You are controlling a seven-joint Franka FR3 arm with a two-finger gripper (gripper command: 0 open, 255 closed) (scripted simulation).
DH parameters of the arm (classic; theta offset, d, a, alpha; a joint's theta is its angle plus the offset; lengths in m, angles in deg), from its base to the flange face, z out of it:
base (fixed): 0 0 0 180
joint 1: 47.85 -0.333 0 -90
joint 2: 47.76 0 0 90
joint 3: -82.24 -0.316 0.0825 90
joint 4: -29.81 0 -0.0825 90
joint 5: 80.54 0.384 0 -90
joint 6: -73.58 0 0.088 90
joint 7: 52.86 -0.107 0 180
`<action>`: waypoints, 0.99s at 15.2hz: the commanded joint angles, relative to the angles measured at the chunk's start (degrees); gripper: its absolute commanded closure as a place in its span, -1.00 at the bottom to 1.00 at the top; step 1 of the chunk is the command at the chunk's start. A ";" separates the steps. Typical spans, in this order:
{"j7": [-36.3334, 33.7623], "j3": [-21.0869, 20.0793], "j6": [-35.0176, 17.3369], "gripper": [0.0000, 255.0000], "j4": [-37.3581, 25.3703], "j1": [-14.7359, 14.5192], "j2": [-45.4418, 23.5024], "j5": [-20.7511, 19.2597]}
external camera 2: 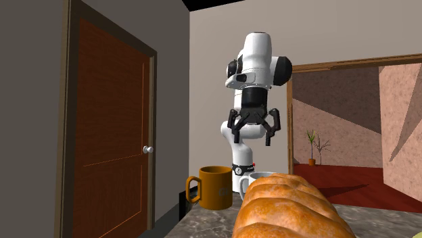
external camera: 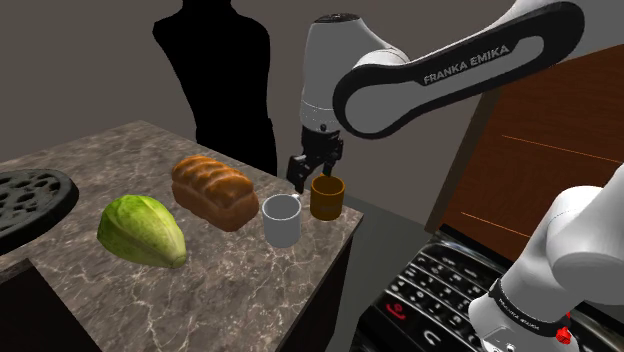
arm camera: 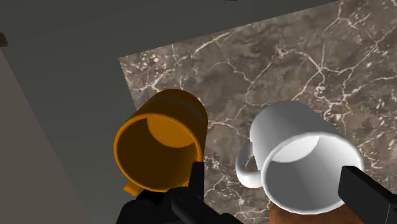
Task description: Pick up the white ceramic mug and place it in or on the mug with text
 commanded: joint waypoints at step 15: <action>-12.84 -4.05 -7.75 -1.00 -12.71 -4.46 -23.34 -11.47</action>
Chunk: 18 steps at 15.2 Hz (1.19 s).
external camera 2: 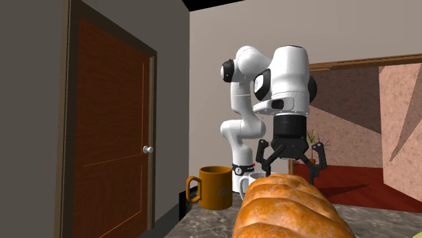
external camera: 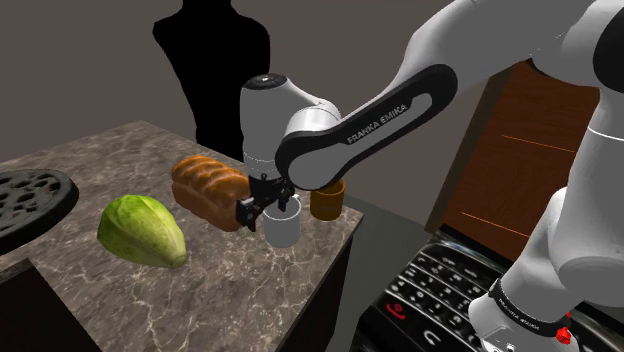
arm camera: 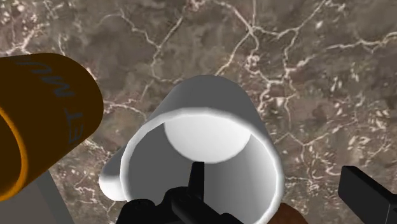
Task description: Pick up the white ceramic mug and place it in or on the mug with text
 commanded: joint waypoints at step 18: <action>-0.89 0.43 -2.21 1.00 0.56 -0.27 -1.86 -1.32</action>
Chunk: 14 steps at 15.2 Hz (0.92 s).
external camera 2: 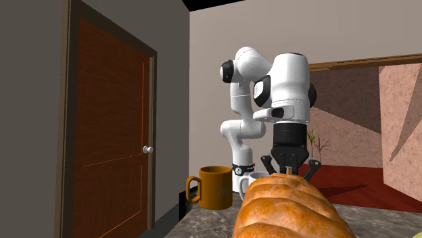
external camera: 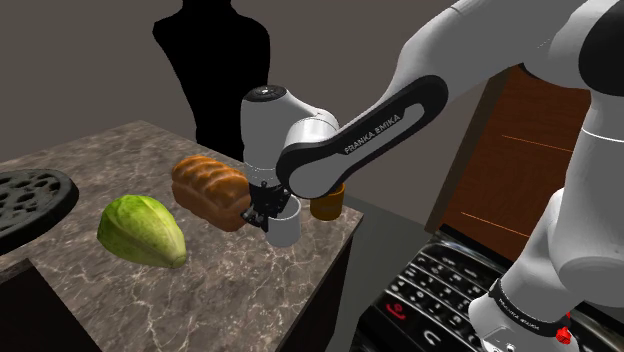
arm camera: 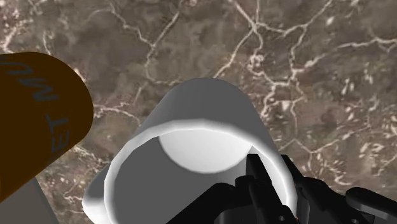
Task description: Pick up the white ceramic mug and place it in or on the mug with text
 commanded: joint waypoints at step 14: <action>2.81 -0.96 7.92 1.00 -3.93 0.73 4.64 3.52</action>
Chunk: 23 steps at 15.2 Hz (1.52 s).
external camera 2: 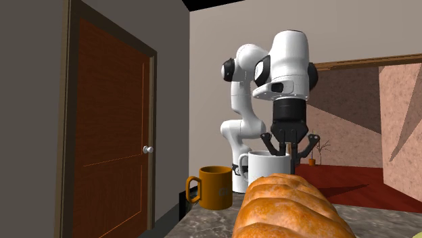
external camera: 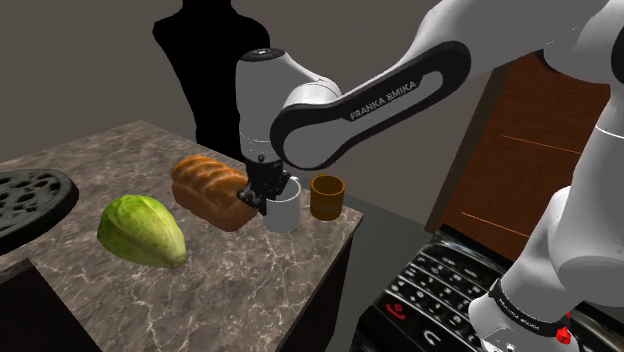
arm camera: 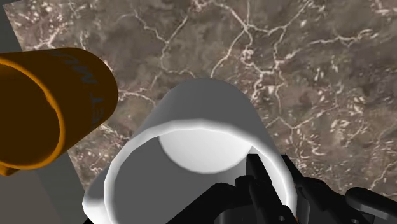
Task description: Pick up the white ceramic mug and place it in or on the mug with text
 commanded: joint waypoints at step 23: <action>6.24 0.55 14.92 1.00 -8.80 2.05 7.30 4.92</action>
